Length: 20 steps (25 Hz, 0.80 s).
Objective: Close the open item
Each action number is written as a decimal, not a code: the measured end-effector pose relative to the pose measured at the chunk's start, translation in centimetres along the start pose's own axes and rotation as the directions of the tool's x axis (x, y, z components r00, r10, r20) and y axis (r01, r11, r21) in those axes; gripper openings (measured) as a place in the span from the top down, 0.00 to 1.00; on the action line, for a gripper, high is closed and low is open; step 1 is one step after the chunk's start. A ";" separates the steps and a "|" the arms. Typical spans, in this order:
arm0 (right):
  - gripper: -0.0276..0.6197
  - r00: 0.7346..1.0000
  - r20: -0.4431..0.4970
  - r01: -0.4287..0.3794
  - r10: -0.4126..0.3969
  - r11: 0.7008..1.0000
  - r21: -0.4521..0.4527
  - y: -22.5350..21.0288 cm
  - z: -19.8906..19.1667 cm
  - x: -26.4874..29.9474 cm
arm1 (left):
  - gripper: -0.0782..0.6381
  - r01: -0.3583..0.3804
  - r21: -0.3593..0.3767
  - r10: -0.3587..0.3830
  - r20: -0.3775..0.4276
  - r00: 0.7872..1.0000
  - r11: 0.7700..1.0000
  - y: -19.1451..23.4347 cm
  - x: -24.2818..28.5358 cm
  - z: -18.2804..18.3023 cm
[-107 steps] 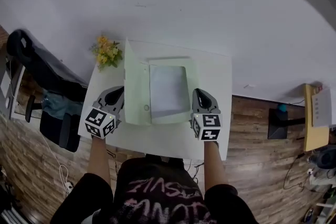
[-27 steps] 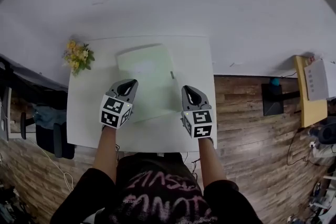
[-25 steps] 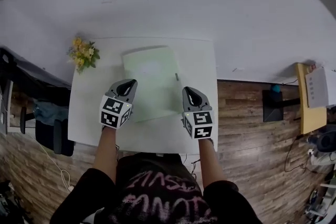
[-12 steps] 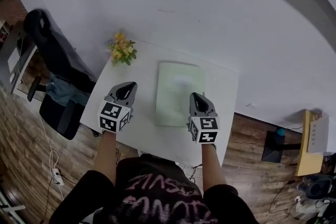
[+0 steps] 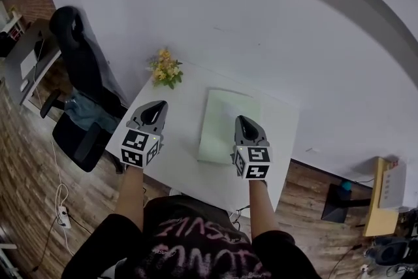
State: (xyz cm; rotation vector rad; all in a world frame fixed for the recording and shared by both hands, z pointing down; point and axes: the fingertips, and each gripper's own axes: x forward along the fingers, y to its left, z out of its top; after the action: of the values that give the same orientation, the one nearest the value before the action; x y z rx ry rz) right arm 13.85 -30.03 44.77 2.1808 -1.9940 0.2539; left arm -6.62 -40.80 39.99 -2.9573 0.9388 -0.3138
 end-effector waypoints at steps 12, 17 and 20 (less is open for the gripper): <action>0.92 0.999 0.036 0.013 -0.012 1.000 -0.009 -0.7 1.5 -1.4 | 0.87 -0.017 0.015 0.016 0.051 0.999 1.000 -0.8 -1.3 2.5; 0.92 0.998 0.051 0.025 -0.025 1.000 -0.009 -1.4 2.1 -1.8 | 0.87 -0.014 0.029 0.013 0.057 0.998 0.999 -1.1 -1.2 3.0; 0.92 0.998 0.057 0.029 -0.029 1.000 -0.008 -1.7 2.3 -2.0 | 0.87 -0.009 0.021 0.008 0.069 0.998 1.000 -1.3 -1.2 3.3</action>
State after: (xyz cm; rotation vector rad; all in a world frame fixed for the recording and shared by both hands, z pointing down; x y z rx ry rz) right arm 15.34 -28.55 41.99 2.2338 -1.9866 0.1809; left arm -6.22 -39.17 36.68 -2.9239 0.9341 -0.2187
